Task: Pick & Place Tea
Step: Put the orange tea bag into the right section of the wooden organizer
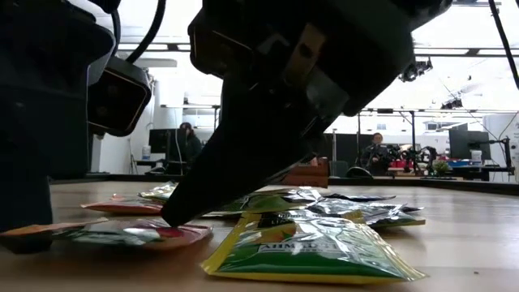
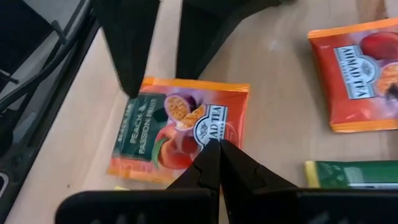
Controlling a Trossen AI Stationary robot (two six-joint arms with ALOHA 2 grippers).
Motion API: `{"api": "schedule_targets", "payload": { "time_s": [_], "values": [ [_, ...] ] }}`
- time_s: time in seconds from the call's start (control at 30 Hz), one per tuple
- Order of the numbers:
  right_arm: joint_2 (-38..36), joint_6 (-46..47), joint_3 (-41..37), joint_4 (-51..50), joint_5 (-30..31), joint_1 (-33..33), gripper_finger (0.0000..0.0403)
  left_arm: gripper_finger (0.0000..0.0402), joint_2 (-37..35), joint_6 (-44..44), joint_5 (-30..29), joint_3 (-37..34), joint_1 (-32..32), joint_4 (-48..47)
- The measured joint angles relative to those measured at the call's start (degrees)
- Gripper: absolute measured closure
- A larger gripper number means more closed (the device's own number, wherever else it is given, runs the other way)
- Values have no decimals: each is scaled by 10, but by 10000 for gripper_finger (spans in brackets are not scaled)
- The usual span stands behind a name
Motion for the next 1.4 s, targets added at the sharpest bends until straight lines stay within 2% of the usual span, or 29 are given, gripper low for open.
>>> {"api": "schedule_targets", "payload": {
  "time_s": [0.47, 0.6, 0.87, 1.4],
  "values": [
    [0, 13, 1, 9, 1, -9, 403, 223, 0, 9, -17, 0, -1, -4],
    [-1, 13, 1, 10, 1, -10, 403, 263, 0, 15, -35, 0, 0, -7],
    [-2, 15, 2, 12, 1, -10, 403, 392, -1, 47, -43, 0, -1, -6],
    [-2, 31, 2, 11, -14, -9, 403, 401, -1, 79, -54, 0, -1, -9]
  ]
}}
